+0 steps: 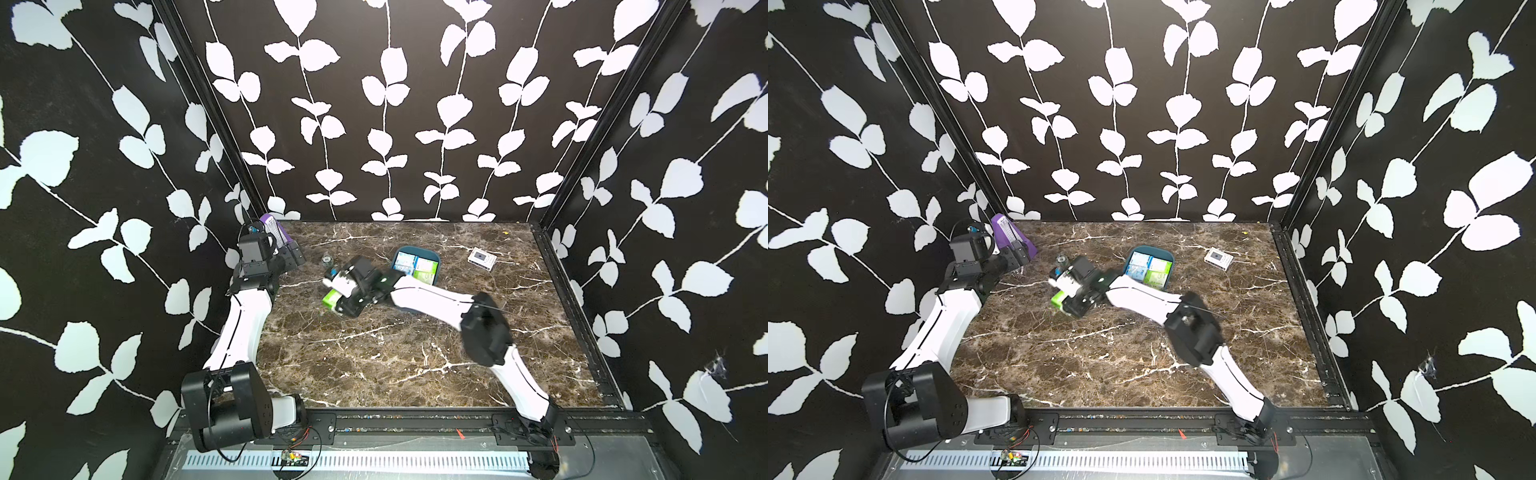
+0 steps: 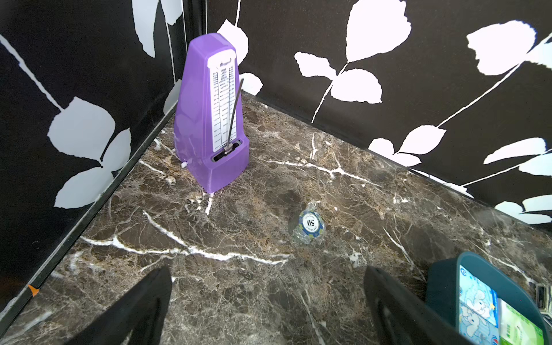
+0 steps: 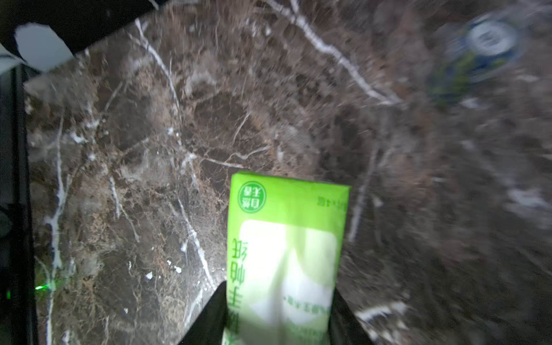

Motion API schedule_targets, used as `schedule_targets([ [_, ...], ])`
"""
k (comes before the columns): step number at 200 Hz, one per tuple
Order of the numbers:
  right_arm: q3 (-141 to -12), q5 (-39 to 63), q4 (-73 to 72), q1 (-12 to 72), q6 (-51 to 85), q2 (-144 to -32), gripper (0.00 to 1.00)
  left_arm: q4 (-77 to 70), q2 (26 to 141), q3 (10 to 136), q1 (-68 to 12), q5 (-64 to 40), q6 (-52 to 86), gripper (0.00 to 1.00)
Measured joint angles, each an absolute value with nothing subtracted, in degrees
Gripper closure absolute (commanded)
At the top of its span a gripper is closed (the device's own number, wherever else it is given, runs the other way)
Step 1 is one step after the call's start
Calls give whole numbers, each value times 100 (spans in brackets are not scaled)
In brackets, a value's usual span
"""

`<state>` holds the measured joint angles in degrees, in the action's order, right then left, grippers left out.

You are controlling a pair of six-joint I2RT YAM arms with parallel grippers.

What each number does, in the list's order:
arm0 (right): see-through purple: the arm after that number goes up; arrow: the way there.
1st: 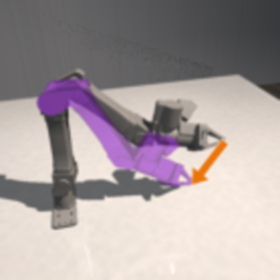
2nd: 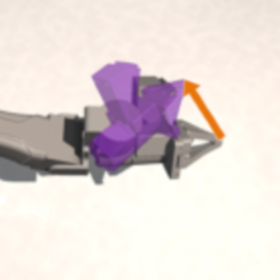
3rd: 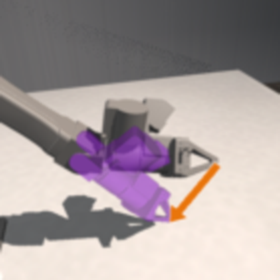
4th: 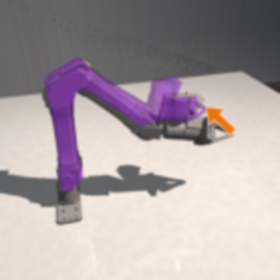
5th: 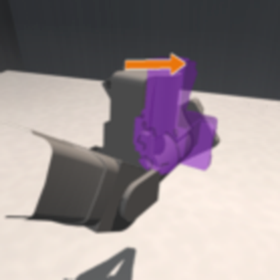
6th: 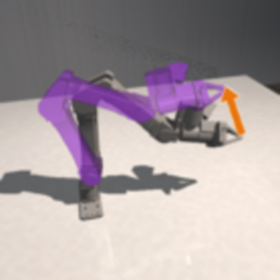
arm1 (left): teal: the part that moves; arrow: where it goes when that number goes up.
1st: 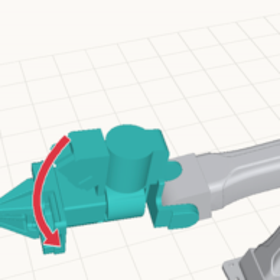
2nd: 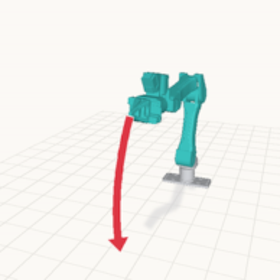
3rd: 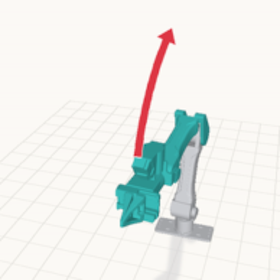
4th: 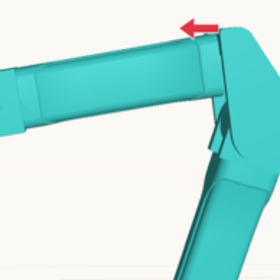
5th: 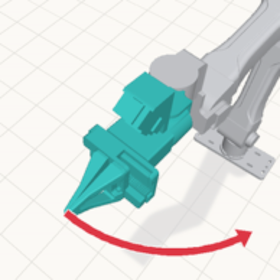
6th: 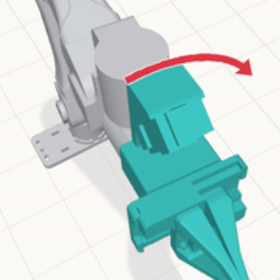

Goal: Put the pocket tissues into the storage box
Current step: Pick up the pocket tissues from the center of the board, then place the pocket tissues in the storage box.

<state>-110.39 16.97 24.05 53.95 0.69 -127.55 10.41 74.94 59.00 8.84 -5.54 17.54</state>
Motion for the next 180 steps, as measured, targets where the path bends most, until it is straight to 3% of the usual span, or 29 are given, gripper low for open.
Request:
schedule_targets([
  [72,-8538,978,2342,4171,480,-10451,60,1037,7494,5900,884,-661,1835,1],
  [180,-8366,106,3940,4174,2834,-10586,61,954,7585,5900,884,-799,1907,1],
])
